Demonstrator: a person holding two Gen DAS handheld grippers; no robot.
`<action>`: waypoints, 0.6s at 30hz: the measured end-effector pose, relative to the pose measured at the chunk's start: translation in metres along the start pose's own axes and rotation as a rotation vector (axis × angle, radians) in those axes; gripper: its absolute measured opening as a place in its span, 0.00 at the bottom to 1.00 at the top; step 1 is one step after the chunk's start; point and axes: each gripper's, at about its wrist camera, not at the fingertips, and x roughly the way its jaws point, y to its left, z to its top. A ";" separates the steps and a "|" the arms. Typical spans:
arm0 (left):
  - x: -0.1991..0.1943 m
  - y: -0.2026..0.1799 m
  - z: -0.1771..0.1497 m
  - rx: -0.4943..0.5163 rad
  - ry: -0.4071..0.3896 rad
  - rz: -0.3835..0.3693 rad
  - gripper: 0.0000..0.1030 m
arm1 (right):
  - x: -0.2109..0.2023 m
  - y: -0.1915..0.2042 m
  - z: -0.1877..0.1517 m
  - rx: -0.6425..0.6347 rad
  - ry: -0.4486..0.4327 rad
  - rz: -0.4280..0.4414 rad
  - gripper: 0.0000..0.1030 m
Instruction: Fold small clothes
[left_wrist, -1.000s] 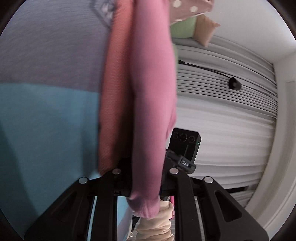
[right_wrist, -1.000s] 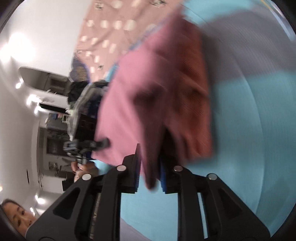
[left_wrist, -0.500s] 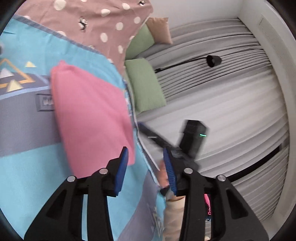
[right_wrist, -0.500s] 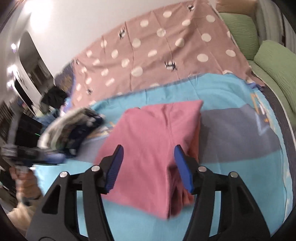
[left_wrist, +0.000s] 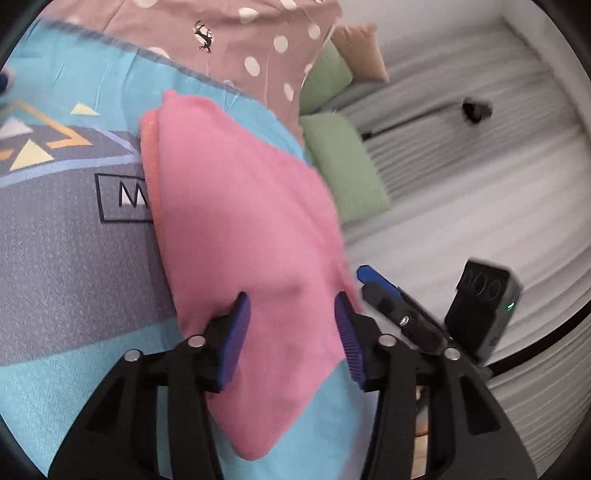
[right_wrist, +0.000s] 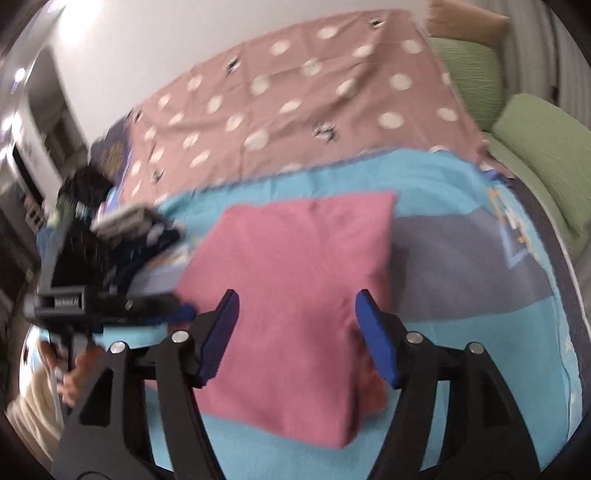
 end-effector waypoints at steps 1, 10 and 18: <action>0.005 -0.004 -0.003 0.009 0.016 0.027 0.49 | 0.013 -0.001 -0.007 -0.009 0.040 -0.033 0.65; -0.068 -0.095 -0.049 0.316 -0.170 0.483 0.70 | -0.075 0.068 -0.034 -0.103 -0.117 -0.278 0.77; -0.154 -0.158 -0.142 0.375 -0.328 0.731 0.96 | -0.202 0.146 -0.112 -0.024 -0.270 -0.352 0.92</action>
